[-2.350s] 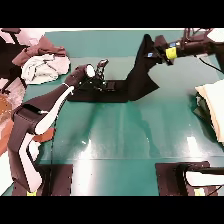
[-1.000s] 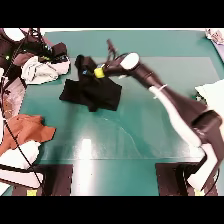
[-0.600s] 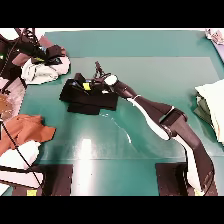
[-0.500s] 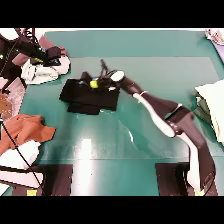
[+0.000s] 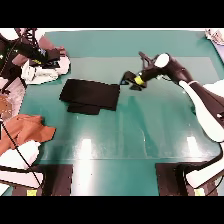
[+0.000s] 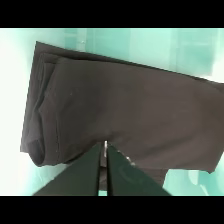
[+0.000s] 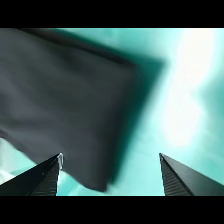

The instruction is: Fold the shirts.

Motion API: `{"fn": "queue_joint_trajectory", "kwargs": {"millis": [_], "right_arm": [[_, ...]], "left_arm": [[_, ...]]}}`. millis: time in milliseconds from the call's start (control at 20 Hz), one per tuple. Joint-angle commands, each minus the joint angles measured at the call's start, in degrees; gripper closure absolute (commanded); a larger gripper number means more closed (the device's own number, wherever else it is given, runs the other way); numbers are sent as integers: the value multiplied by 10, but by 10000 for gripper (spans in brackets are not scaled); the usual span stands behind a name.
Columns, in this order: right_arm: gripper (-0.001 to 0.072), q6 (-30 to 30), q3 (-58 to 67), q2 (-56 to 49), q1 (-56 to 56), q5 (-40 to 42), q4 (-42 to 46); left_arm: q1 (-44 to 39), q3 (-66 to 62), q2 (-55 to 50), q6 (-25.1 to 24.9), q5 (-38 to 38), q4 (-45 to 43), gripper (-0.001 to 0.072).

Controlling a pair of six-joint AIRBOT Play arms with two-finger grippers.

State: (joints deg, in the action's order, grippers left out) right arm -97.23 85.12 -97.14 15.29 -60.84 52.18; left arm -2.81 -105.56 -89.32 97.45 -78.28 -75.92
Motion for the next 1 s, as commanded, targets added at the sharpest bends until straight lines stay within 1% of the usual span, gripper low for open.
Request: {"fn": "queue_joint_trajectory", "kwargs": {"millis": [0, 100, 250, 400, 450, 500, 550, 600, 650, 700, 750, 850, 950], "right_arm": [[13, 98, -148, 44, -11, 90, -155], [13, 146, -198, 38, 14, 156, -230], [13, 210, -216, 9, 69, 246, -327], [15, 278, -172, -43, 130, 327, -438], [21, 293, -143, -61, 144, 343, -452], [35, 295, -109, -79, 156, 355, -445], [195, 302, -73, -94, 161, 358, -445], [617, 305, -42, -99, 160, 348, -444], [695, 306, -18, -95, 153, 333, -438], [697, 297, 2, -82, 140, 311, -403], [698, 246, 15, -63, 123, 290, -344], [698, 102, 35, -7, 74, 229, -166], [698, -20, 56, 54, 7, 142, 9]], "left_arm": [[0, 0, 0, 2, -2, 0, 624], [0, 0, 0, 2, -3, 0, 624], [0, 0, 0, 2, -4, 0, 624], [0, 0, 0, 2, -14, 0, 624], [0, 0, 0, 0, -19, 0, 624], [0, 0, 0, 0, -23, -2, 624], [0, 0, 0, 0, -28, -4, 624], [0, 2, 0, -3, -32, -5, 624], [0, 2, 0, -5, -38, -7, 624], [0, 2, 0, -5, -43, -12, 624], [0, 2, 0, -5, -49, -13, 624], [0, 2, 0, -4, -53, -13, 625], [0, 2, 0, -4, -53, -12, 625]]}}
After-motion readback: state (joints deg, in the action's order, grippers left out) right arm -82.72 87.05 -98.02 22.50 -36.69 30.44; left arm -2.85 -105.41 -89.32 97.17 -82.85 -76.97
